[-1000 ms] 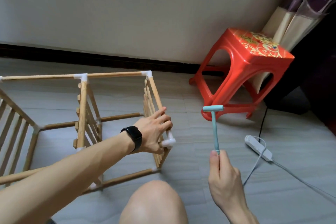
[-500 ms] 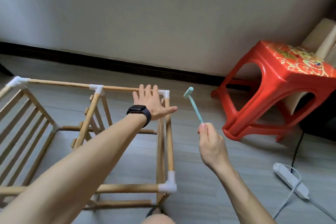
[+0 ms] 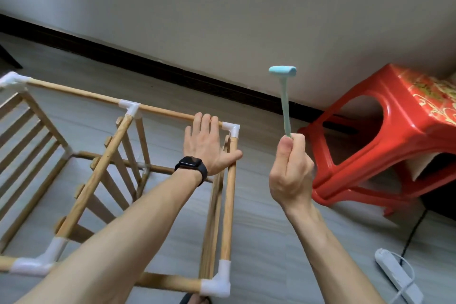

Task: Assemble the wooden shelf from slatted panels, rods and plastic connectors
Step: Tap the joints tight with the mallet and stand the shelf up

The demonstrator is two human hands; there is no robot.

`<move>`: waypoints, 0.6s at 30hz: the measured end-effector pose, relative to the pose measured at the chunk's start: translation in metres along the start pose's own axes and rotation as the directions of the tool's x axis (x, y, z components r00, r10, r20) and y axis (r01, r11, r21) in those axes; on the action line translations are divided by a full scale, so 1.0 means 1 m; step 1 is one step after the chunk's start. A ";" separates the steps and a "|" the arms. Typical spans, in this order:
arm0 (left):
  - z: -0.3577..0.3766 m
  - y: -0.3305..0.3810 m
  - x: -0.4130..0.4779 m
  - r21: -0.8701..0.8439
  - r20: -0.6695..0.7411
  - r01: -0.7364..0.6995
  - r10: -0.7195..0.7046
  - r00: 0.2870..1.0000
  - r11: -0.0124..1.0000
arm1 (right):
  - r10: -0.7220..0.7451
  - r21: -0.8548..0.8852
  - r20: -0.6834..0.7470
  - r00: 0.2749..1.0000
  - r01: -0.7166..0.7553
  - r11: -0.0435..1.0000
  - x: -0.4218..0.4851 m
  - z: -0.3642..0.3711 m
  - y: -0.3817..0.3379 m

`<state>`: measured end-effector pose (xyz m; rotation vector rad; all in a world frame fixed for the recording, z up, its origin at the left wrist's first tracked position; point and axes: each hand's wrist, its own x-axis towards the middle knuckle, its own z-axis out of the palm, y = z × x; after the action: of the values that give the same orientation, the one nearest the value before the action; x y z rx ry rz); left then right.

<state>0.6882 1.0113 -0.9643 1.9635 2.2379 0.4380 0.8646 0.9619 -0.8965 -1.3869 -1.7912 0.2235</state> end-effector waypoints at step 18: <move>0.000 -0.001 -0.002 -0.023 0.027 -0.014 0.014 1.000 1.000 | 0.419 -0.455 0.374 0.827 -0.230 0.860 0.000 0.002 -0.010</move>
<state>0.6879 1.0090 -0.9643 1.9630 2.1939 0.4338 0.8558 0.9589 -0.8921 -2.0839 -2.0404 0.4286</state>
